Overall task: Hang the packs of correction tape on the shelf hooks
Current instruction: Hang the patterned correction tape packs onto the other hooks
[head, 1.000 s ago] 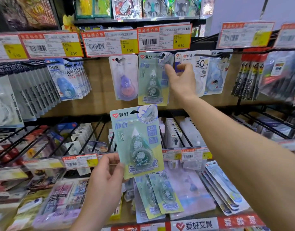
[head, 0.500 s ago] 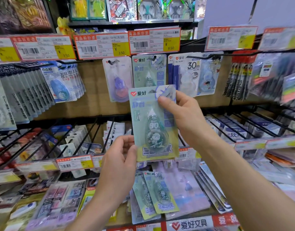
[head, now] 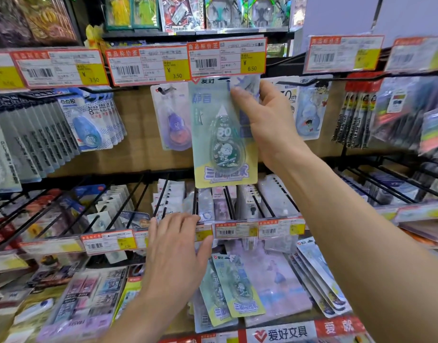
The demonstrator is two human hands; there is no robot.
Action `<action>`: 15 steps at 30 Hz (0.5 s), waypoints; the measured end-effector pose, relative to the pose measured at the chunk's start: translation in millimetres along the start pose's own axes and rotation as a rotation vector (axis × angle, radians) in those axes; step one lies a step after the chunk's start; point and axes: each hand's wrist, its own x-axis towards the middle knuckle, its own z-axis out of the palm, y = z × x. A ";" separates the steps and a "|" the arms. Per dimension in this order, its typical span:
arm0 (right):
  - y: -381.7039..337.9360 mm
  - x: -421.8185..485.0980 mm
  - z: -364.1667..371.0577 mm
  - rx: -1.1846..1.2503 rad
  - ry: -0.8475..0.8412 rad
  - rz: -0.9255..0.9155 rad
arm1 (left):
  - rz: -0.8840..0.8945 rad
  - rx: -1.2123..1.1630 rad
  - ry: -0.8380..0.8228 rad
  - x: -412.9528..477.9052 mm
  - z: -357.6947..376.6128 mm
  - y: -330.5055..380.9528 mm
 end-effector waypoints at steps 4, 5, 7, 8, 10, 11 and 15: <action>-0.5 1.8 0.8 -0.033 0.013 -0.024 | 0.014 0.005 0.009 -1.5 1.2 -2.2; -1.1 1.9 0.5 -0.039 0.015 -0.033 | 0.016 0.005 0.014 -1.7 1.5 -2.4; -1.9 2.5 0.4 -0.046 0.013 -0.032 | 0.018 0.004 0.021 -2.0 2.1 -2.3; -2.1 2.5 1.1 -0.050 0.014 -0.029 | 0.018 0.006 0.021 -2.4 2.4 -2.3; -1.8 2.9 3.7 -0.088 0.013 -0.035 | 0.014 0.012 0.017 -2.8 2.5 -2.1; -2.1 2.6 4.5 -0.113 0.012 -0.039 | 0.012 0.013 0.016 -3.0 2.7 -1.9; -9.9 4.5 3.9 -0.065 0.022 0.061 | 0.016 0.015 0.022 -3.3 2.8 -1.9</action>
